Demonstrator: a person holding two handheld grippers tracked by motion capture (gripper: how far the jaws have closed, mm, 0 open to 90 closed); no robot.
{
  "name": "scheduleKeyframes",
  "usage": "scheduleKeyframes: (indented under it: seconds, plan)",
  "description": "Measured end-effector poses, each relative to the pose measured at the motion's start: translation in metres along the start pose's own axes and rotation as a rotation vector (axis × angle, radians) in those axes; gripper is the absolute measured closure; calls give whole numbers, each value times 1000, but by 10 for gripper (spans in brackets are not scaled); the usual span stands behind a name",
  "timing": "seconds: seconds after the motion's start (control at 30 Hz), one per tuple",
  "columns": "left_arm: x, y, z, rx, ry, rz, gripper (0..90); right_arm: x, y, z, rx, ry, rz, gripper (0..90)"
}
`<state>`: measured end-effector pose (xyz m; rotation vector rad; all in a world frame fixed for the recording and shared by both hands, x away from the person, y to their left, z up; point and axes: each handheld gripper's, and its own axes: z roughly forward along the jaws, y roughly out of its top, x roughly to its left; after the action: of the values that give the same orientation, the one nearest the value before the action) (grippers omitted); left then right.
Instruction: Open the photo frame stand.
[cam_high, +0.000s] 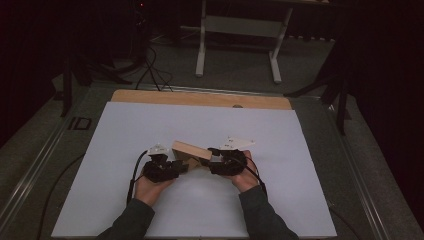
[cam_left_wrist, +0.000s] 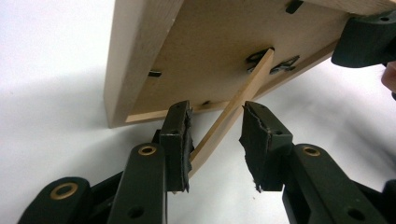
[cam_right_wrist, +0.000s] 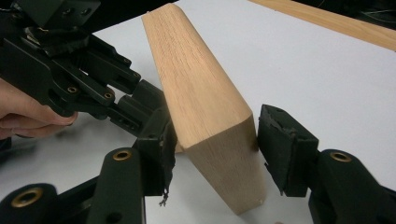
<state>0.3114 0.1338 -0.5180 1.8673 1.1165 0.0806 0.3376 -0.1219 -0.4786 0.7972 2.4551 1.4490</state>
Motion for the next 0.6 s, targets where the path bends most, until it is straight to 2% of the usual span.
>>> scheduleKeyframes:
  seconds: [0.33,0.6]
  plan:
    - [-4,-3,-3,21,-15,-15,611,7,0,1,19,4,-29,457]
    - [-4,-4,-8,14,-31,-32,609,11,-1,2,30,14,-35,438]
